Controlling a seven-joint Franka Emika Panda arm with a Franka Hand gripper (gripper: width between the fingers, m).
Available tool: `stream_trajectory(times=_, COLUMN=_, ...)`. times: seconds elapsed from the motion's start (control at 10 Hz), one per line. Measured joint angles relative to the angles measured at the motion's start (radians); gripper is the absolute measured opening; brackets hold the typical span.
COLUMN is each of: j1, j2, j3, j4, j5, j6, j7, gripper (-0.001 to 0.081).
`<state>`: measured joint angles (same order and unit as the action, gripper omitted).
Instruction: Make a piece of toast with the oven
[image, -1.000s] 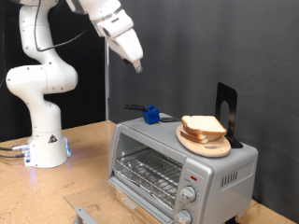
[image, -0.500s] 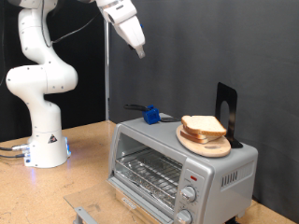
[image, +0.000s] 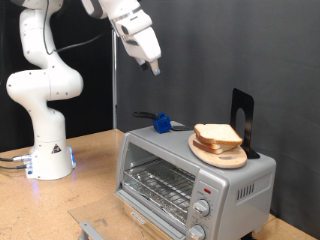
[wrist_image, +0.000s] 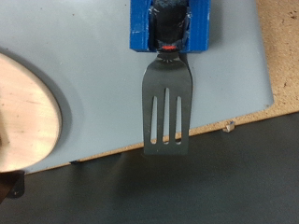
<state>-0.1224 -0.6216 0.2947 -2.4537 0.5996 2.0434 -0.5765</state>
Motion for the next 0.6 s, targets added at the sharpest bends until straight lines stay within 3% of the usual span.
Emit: stream_trajectory(times=0.6, j1=0.0, j2=0.003, j3=0.097, j4=-0.121, j5=0.023, j6=0.149, j7=0.034, gripper=0.0808)
